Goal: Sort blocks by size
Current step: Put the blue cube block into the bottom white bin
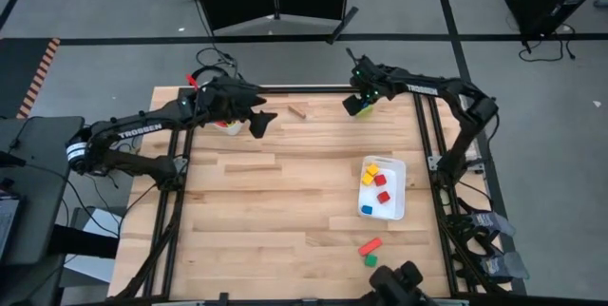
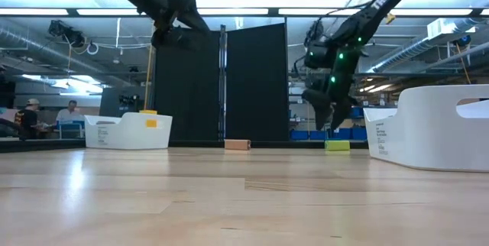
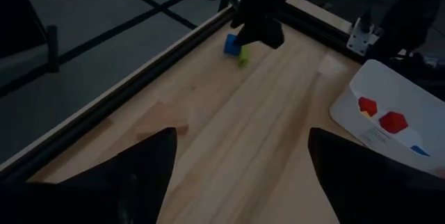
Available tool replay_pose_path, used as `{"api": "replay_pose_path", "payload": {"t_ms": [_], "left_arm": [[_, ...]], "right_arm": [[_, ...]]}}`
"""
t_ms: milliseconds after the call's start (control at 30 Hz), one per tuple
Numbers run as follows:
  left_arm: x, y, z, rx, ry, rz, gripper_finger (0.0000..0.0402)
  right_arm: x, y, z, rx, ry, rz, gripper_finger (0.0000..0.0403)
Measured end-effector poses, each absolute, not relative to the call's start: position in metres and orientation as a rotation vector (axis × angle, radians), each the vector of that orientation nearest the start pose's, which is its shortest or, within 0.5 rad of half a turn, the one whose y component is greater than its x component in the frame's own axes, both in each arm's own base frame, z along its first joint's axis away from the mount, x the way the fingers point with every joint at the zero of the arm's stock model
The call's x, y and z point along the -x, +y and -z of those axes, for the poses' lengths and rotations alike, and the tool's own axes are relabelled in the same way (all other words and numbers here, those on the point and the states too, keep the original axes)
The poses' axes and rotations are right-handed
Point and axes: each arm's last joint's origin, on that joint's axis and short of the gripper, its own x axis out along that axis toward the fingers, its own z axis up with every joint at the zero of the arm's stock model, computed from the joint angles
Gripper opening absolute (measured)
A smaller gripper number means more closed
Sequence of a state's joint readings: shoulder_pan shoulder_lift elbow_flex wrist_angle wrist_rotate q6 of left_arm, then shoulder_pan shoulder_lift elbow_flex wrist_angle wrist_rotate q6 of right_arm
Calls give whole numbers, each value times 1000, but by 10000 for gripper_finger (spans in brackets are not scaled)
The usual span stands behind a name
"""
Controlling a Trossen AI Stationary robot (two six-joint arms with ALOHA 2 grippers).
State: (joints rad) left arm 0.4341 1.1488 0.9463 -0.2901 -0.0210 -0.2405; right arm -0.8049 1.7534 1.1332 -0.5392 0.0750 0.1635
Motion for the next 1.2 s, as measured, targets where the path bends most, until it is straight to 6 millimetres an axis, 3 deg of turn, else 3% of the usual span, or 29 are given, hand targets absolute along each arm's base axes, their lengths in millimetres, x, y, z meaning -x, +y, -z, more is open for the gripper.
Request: {"api": "replay_pose_path", "payload": {"t_ms": [367,567,833,1033,1200], "left_arm": [[-228,101,-308,334,433,-494,332],[-228,101,-308,335,433,-494,332],[-228,101,-307,335,436,-494,332],[-228,102,-307,363,428,-504,332],[-235,100,-302,364,441,-536,332]], "right_arm": [[-228,-262,-145,-622,1154,868,283],[-228,-266,-137,-628,1160,849,246],[-231,-268,-138,-607,1127,848,144],[-233,-265,-141,-592,1126,834,142],[-243,-249,-172,-509,1056,791,142]]}}
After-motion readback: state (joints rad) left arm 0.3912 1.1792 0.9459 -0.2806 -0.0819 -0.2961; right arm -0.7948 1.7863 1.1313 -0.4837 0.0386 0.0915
